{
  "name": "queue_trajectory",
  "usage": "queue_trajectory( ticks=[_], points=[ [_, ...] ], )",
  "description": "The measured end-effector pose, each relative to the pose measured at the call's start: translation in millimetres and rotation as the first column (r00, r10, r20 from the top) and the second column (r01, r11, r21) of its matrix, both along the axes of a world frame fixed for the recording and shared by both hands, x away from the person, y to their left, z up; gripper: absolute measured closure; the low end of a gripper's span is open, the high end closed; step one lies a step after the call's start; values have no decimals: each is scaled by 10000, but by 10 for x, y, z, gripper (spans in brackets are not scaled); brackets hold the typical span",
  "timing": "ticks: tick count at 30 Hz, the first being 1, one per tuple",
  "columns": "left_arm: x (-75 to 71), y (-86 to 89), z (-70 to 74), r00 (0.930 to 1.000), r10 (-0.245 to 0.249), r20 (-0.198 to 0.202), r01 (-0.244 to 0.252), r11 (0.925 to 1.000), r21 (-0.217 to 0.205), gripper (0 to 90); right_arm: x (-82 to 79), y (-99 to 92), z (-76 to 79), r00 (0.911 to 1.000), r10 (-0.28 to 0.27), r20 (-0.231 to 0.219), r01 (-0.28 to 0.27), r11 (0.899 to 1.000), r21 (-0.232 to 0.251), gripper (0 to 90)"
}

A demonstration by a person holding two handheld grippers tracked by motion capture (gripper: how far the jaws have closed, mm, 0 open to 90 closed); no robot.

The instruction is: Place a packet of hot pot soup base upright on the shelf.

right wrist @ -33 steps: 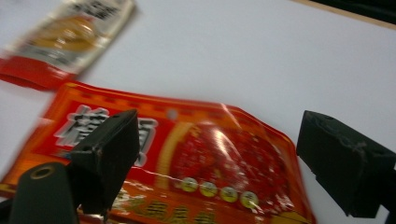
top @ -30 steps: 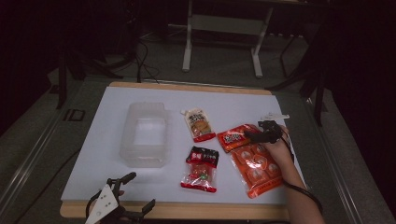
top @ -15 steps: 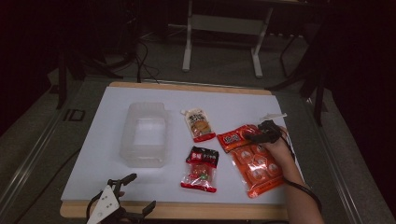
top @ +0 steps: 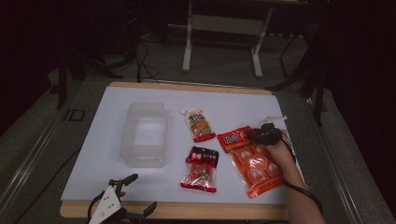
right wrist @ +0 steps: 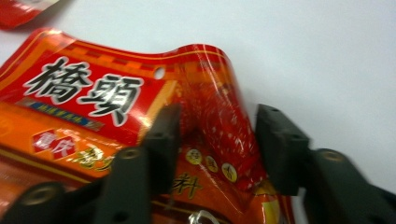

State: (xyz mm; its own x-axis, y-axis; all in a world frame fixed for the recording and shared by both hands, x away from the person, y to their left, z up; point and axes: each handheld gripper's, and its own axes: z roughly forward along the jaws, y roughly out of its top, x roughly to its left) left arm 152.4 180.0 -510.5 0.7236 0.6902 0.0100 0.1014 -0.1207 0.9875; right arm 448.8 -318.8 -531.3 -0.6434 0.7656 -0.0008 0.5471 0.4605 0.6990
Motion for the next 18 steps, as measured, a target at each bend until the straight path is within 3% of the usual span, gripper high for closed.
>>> queue_trajectory(
  ticks=[1,4,5,7,10,11,18],
  points=[
    [5,-1,-1,10000,-8,-16,8,10000,-20,0,-18,16,8,9998,210,5,-210,9998,-55,639],
    [4,-5,-2,10000,-1,-10,1,10000,-8,0,-34,25,13,9995,324,-34,-324,9995,-57,712],
    [1,-8,-2,10000,-19,-11,19,10000,8,0,-47,36,23,9990,411,-146,-412,9991,-73,799],
    [2,-8,-1,10000,-28,-2,28,10000,30,0,-55,55,37,9991,307,-286,-311,9994,-127,835],
    [4,-5,0,10000,-20,-6,20,10000,22,0,-42,57,58,9979,76,-641,-78,10000,-27,852],
    [7,0,1,10000,-4,-5,4,10000,7,0,-39,77,81,9973,18,-732,-35,9997,-227,871],
    [10,-3,3,10000,-31,7,30,10000,24,0,-81,92,153,9986,-182,-487,171,9996,-238,888]
  ],
)
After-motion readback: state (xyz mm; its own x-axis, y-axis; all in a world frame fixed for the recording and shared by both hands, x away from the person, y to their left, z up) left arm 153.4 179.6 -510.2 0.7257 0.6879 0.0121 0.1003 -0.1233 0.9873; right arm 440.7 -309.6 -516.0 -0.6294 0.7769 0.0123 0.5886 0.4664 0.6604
